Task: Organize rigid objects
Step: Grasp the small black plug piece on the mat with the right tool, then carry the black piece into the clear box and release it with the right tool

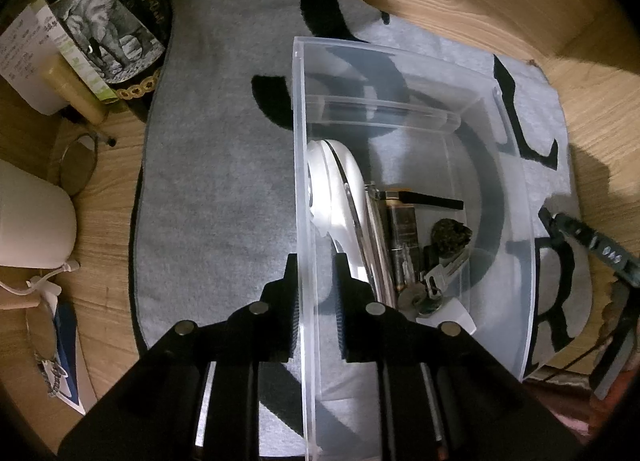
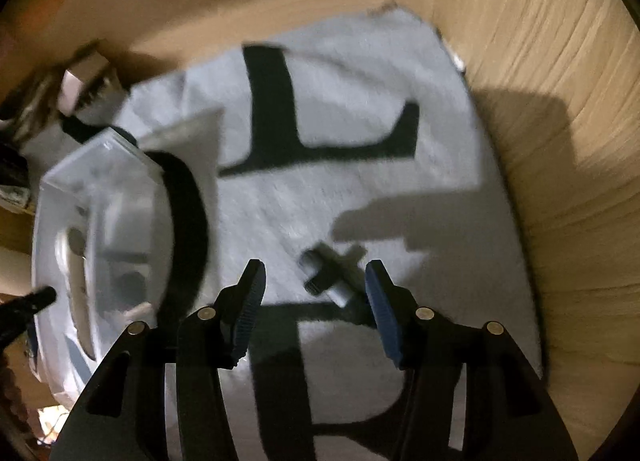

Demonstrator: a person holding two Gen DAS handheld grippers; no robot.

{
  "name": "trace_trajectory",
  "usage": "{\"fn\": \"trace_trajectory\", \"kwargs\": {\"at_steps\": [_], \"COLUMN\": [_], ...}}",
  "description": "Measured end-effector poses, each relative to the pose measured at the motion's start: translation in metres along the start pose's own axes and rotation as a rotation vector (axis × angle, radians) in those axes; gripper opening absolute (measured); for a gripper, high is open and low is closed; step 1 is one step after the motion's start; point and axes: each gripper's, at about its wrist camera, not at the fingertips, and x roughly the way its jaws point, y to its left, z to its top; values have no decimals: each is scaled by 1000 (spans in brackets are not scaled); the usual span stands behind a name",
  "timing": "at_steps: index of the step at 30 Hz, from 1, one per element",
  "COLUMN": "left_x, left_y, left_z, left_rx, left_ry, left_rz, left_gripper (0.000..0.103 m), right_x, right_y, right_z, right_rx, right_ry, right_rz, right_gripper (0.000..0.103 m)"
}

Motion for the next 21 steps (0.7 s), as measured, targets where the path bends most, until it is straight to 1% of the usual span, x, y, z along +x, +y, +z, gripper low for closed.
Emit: {"fn": "trace_trajectory", "kwargs": {"at_steps": [2,4,7,10,13,15,17,18,21], "left_x": [0,0,0,0,0,0,0,0,0], "left_y": [0,-1,-2,-3,-3,-3,-3,-3,-2], "left_z": [0,0,0,0,0,0,0,0,0], "left_rx": [-4,-5,-7,-8,-8,-8,-7,-6,-5], "left_ry": [0,-1,-1,-1,-1,-1,-1,-1,-1], "left_rz": [0,6,10,12,12,11,11,11,10], "left_gripper": [13,13,13,13,13,13,13,13,13], "right_x": [10,19,24,26,26,25,23,23,19], "right_y": [-2,-5,-7,-10,-13,-18,-23,-25,-28], "right_z": [-3,-6,-7,-6,-5,-5,-5,-5,-7], "right_rx": [6,14,16,16,23,32,44,50,54], "right_ry": [27,48,49,54,48,43,38,36,27], "right_rz": [-7,-32,-59,-61,-69,-75,-71,-67,-60], "right_gripper": [49,49,49,48,39,29,23,17,16]}}
